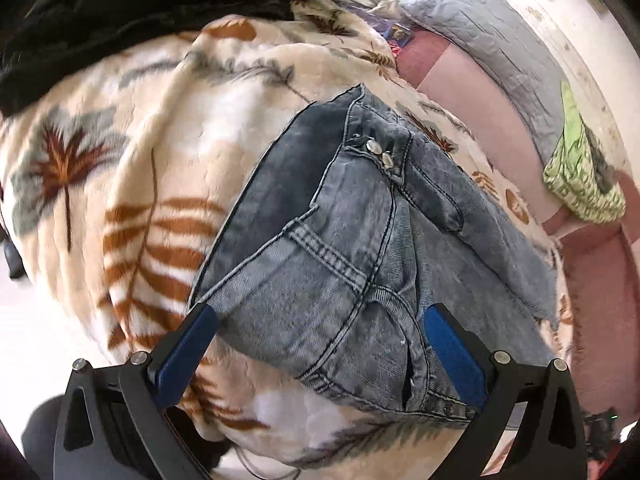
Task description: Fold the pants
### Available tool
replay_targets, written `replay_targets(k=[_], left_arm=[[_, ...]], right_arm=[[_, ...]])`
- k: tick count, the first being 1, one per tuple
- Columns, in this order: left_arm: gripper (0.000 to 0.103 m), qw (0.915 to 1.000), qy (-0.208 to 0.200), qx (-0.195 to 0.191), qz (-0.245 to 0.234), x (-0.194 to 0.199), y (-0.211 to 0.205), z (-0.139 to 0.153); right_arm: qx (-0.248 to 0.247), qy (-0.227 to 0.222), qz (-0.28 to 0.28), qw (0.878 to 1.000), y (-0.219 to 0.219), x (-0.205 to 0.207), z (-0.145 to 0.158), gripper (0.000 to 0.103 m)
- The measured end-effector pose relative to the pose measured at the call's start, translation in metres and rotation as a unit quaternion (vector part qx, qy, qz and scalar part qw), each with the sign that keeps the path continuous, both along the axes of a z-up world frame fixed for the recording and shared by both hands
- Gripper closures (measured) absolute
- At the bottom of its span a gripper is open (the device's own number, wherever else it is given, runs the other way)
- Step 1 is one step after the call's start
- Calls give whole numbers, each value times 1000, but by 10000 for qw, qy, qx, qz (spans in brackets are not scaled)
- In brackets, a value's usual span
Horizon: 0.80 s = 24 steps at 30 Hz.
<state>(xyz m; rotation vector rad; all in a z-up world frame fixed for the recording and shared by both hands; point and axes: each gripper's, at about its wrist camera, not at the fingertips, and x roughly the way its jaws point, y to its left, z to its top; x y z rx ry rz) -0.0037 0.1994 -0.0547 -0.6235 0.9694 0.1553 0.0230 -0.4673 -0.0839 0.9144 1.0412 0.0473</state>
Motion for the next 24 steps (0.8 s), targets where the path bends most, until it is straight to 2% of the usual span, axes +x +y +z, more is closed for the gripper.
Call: replay_targets(k=[1, 3, 6, 9, 11, 12, 13, 14, 15, 16, 18, 22, 23, 24], left_arm=[[0, 9999, -3, -139, 71, -2, 3, -2], [0, 9992, -4, -324, 237, -6, 10, -4], [0, 9976, 120, -530, 432, -8, 20, -11], [1, 9966, 175, -607, 527, -8, 23, -18], [7, 9968, 193, -550, 551, -7, 23, -18], [20, 9972, 200, -476, 541, -6, 22, -16], [42, 9977, 251, -328, 530, -4, 19, -14], [55, 9978, 332, -196, 545, -1, 18, -13], [78, 9973, 456, 11, 573, 1, 18, -12], [98, 9975, 434, 23, 561, 3, 19, -11], [97, 9980, 309, 168, 525, 2, 19, -2], [97, 9927, -299, 1120, 320, -10, -9, 48], [97, 9913, -363, 1230, 299, -14, -12, 53], [95, 9905, -310, 1310, 289, -16, -15, 53]], right_arm=[[-25, 29, -34, 10000, 2, 3, -3, 24], [-129, 102, -90, 9998, 3, 6, -8, 38], [-313, 107, -91, 9994, 5, 9, -10, 53], [-560, 66, 19, 9984, 8, 10, -5, 61], [-695, 46, 77, 9975, 9, 11, -2, 67], [-754, 25, 100, 9971, 10, 11, -1, 73], [-813, 6, 128, 9966, 10, 11, 1, 74], [-905, -27, 187, 9957, 12, 12, 4, 76], [-981, -49, 256, 9948, 15, 13, 6, 78], [-1085, -80, 329, 9935, 17, 13, 11, 79], [-1462, -220, 475, 9879, 26, 11, 26, 80], [-2103, -582, 548, 9744, 33, -6, 62, 80], [-2199, -539, 559, 9724, 31, -9, 62, 78], [-2281, -345, 654, 9708, 29, -7, 54, 71]])
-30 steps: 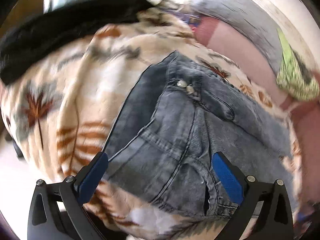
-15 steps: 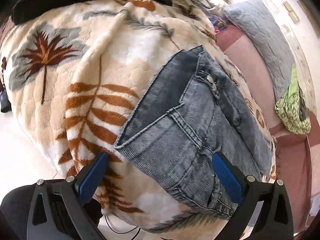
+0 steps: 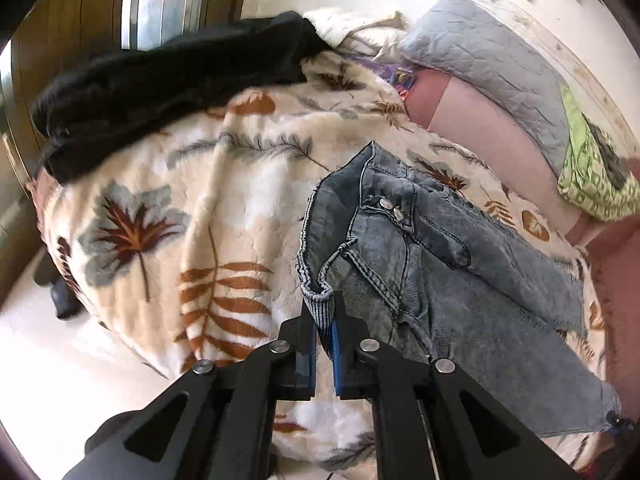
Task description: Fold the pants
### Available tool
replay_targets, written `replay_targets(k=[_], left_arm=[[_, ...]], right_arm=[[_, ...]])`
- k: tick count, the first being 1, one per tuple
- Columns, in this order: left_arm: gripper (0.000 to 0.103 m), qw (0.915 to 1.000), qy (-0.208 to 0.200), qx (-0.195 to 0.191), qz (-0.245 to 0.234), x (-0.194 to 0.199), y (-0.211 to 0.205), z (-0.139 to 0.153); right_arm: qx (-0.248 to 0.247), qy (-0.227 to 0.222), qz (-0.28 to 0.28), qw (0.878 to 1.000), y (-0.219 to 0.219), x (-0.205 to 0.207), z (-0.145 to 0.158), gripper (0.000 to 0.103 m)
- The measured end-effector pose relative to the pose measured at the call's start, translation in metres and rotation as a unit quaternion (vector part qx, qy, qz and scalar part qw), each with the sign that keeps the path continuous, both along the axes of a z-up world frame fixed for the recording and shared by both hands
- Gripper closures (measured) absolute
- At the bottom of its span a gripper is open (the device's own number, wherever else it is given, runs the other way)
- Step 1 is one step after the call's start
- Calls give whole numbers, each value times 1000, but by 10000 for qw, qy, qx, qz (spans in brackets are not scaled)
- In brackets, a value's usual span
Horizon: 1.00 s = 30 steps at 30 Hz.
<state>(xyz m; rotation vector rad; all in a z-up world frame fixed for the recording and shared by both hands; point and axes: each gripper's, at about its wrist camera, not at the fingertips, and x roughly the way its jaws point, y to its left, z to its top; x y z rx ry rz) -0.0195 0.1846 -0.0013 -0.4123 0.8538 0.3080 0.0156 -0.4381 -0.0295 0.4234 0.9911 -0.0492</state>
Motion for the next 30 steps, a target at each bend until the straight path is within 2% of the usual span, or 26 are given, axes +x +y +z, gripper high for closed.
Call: replay_targets(k=[1, 2, 3, 4, 5, 7, 9, 12, 14, 15, 16, 17, 18, 19, 20, 21, 22, 23, 25, 27, 28, 29, 30], left_arm=[[94, 9998, 213, 45, -42, 2, -1, -8], [94, 9990, 440, 29, -96, 6, -1, -18], [84, 9969, 785, -43, -61, 11, 4, -33], [68, 9950, 987, -135, -31, 14, 9, -41], [62, 9952, 943, -267, 9, 13, 14, -42], [41, 9974, 636, -265, 190, 7, 20, -28], [37, 9994, 273, 0, 220, 8, 17, -5], [29, 9995, -135, 164, -243, 24, 1, 17], [29, 9985, -119, 150, -511, 38, -13, 13], [29, 9976, -42, 87, -687, 53, -21, 4], [29, 9969, 84, 67, -776, 59, -24, -6], [29, 9961, 326, 110, -809, 67, -29, -21], [29, 9930, 777, 167, -870, 76, -34, -44], [29, 9893, 1140, 177, -896, 82, -34, -62], [28, 9888, 1149, 309, -901, 82, -36, -68], [27, 9893, 942, 562, -963, 80, -39, -62], [27, 9884, 967, 596, -1009, 82, -40, -60], [27, 9892, 937, 540, -989, 84, -38, -55], [27, 9932, 650, 470, -844, 88, -31, -41], [26, 9956, 361, 423, -749, 99, -22, -28], [25, 9962, 301, 394, -718, 111, -14, -24], [25, 9962, 328, 397, -699, 122, -10, -22], [25, 9964, 384, 408, -632, 140, 0, -23]], right_arm=[[-70, 337, 39, 9994, -3, 5, -15, 63], [-80, 717, -5, 9974, -9, 10, -35, 46], [-8, 911, -78, 9958, -16, 11, -47, 45], [140, 926, -157, 9955, -22, 11, -52, 45], [300, 752, -261, 9964, -30, 9, -47, 45], [420, 305, -363, 9980, -40, 11, -27, 40], [494, 54, -279, 9984, -44, 23, -12, 36], [547, -126, -107, 9984, -47, 62, -3, 36], [404, 86, -33, 9991, -43, 95, -14, 36], [401, 303, 50, 9987, -41, 110, -25, 41], [436, 564, 225, 9972, -36, 123, -38, 51], [387, 814, 428, 9950, -27, 133, -51, 77], [66, 944, 561, 9939, -15, 136, -56, 78], [-521, 887, 790, 9915, 1, 135, -50, 80], [-758, 788, 879, 9901, 9, 132, -42, 84], [-1035, 618, 889, 9887, 15, 128, -30, 84], [-1567, 305, 784, 9841, 20, 122, -13, 84], [-1753, 155, 730, 9817, 21, 121, -5, 84], [-1719, 267, 793, 9816, 21, 130, -12, 82], [-1914, 777, 1030, 9730, 27, 143, -46, 67], [-1886, 887, 1058, 9723, 27, 147, -53, 67], [-1793, 751, 994, 9759, 20, 145, -48, 62], [-1623, 663, 898, 9804, 13, 147, -41, 47]])
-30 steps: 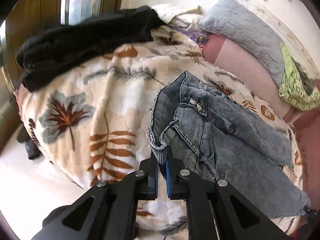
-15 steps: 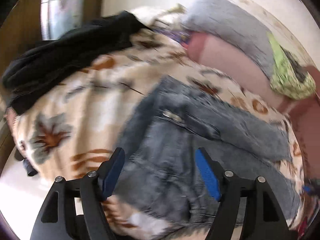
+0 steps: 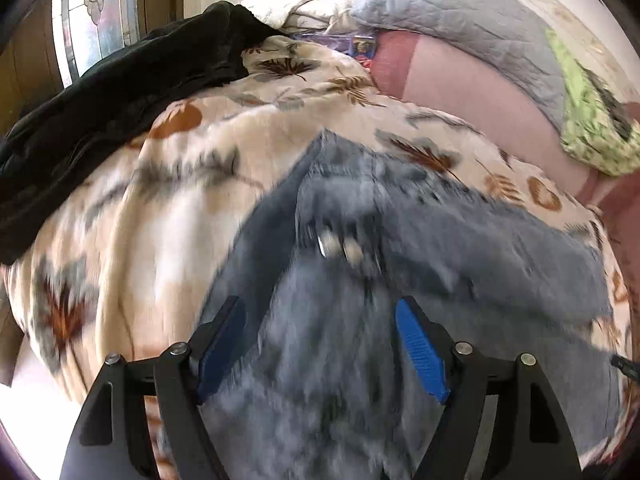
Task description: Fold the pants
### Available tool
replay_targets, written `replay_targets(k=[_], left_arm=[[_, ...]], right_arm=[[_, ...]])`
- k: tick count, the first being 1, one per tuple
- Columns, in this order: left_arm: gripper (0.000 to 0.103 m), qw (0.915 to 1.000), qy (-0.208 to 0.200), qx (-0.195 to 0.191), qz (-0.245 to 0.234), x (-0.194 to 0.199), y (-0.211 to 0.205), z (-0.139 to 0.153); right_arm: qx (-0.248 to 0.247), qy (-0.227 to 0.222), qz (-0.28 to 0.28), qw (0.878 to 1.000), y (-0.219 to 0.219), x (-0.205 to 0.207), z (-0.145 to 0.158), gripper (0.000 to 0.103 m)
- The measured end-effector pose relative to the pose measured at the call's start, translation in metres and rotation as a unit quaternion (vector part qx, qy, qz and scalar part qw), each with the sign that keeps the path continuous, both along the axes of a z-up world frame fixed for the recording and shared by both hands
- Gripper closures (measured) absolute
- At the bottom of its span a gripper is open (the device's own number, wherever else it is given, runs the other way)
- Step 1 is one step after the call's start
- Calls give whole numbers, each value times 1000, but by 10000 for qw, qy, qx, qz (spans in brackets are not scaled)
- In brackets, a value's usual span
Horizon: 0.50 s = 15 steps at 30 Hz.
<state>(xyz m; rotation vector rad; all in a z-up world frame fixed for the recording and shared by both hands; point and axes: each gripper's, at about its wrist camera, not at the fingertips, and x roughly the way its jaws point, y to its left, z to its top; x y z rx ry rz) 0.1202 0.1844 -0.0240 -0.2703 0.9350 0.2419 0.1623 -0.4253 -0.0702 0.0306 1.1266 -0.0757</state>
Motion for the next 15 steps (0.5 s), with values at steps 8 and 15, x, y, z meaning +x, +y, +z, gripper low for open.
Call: replay_targets(k=[8, 15], left_arm=[[25, 9975, 532, -471, -63, 113, 16, -26], [24, 9964, 811, -223, -144, 138, 2, -47]], right_arm=[[1422, -554, -525, 9869, -45, 64, 33, 31], [1147, 222, -237, 9929, -10, 112, -8, 85]])
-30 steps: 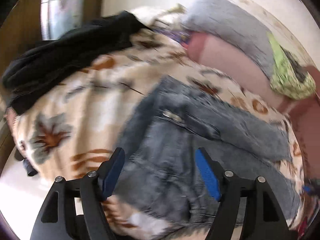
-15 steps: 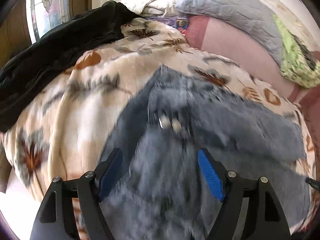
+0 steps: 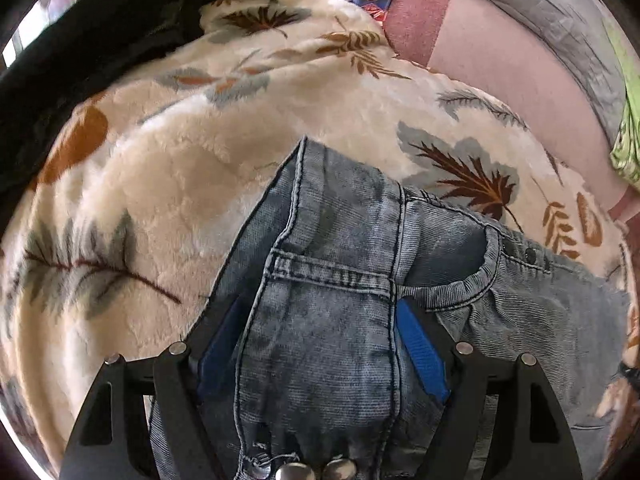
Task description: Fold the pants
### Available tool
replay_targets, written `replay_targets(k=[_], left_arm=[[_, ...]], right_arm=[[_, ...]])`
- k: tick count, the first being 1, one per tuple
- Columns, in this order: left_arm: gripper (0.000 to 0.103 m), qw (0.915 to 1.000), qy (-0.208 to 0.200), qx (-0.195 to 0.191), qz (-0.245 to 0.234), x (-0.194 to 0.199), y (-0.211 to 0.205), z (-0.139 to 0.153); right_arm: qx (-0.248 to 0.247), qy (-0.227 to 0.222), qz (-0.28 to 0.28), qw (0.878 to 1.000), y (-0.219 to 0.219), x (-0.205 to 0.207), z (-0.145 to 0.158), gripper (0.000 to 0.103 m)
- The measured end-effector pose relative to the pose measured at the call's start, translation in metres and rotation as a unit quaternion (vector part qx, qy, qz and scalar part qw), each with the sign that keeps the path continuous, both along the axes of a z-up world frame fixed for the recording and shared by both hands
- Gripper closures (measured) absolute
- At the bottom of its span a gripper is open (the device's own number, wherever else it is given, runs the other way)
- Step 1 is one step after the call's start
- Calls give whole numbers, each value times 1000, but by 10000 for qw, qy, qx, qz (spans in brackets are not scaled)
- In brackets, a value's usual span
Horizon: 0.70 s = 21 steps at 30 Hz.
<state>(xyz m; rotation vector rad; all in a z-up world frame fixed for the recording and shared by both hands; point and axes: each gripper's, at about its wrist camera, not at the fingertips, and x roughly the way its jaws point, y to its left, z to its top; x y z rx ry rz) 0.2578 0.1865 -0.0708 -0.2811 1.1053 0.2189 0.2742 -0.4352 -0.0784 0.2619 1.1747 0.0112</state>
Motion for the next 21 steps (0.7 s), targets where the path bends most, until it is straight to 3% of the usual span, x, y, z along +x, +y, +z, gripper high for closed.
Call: replay_targets(k=[2, 4, 5, 6, 7, 10, 12, 13, 16, 19, 20, 21], left_arm=[[24, 9999, -24, 103, -66, 2, -3, 1], [24, 9999, -51, 93, -98, 4, -1, 1], [24, 9999, -72, 83, -103, 5, 0, 1], [24, 9999, -95, 70, -95, 8, 1, 1], [24, 9999, -99, 56, -90, 9, 2, 2], [25, 9996, -261, 17, -76, 13, 8, 14], [25, 9991, -410, -16, -88, 21, 12, 22], [25, 9991, -420, -23, -111, 27, 13, 23], [25, 9988, -367, -266, -183, 49, 14, 21], [25, 9973, -194, -699, -104, 68, 16, 10], [26, 9973, -142, -714, -52, 73, 17, 6], [34, 9976, -157, -667, -35, 76, 16, 7]], right_arm=[[-414, -287, 56, 9987, 11, -16, 22, 85], [-461, -344, 67, 9983, 11, -29, 31, 85], [-520, -78, 125, 9985, 10, -30, 18, 82], [-624, 290, 234, 9974, 9, -19, 3, 72], [-618, 444, 289, 9967, 8, -16, -11, 71], [-60, -54, 21, 10000, -9, -14, 12, 61], [35, -583, -230, 9980, -17, -2, 38, 29], [93, -779, -291, 9965, -19, 7, 45, 25], [396, -881, -326, 9948, -20, 50, 43, 25], [520, -533, -463, 9961, -20, 89, 17, 29], [563, -317, -391, 9971, -16, 97, 6, 50], [493, -187, -307, 9981, -12, 104, -2, 73]])
